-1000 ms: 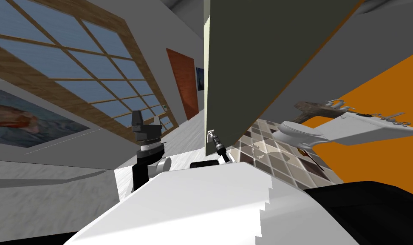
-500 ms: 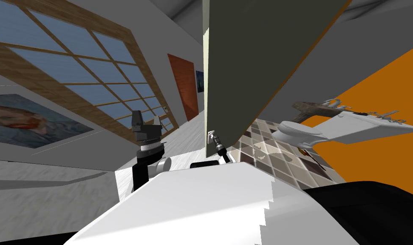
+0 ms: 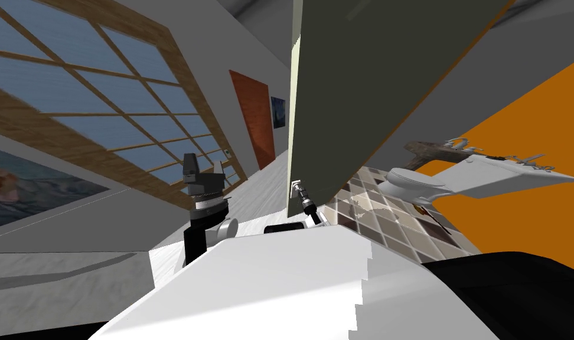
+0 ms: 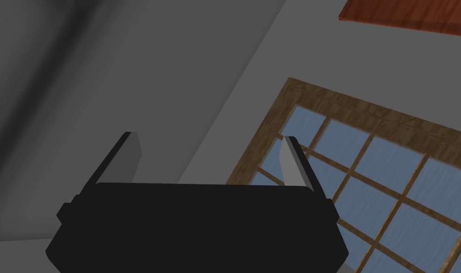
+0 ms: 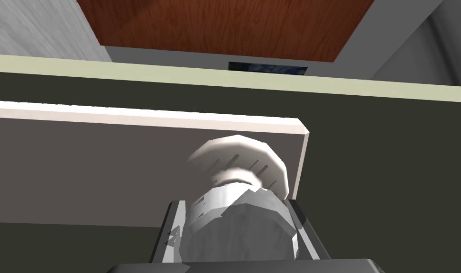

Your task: Push the door open

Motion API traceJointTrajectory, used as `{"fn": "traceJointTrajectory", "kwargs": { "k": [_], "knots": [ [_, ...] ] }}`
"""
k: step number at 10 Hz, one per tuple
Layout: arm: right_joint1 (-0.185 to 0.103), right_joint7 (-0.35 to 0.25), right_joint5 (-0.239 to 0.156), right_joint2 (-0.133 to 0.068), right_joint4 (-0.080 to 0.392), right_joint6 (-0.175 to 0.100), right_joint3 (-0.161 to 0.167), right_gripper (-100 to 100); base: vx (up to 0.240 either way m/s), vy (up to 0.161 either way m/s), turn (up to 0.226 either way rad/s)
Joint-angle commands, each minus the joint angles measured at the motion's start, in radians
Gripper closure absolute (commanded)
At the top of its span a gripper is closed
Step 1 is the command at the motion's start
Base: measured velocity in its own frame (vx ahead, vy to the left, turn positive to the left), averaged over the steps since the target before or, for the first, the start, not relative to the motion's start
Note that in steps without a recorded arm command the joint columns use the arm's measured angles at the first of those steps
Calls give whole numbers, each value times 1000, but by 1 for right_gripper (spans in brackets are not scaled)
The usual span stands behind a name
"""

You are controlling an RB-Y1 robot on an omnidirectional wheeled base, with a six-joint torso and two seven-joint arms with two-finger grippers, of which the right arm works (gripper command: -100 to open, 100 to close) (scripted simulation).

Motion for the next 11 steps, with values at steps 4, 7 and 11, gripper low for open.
{"fn": "traceJointTrajectory", "kwargs": {
  "k": [4,7,11],
  "knots": [
    [-15,8,-14,43,6,6,-48,100,154,120,-66],
    [-16,11,-20,22,4,8,-74,100,96,73,-50],
    [-19,14,-32,3,5,9,-114,100,175,135,-90]
  ]
}}
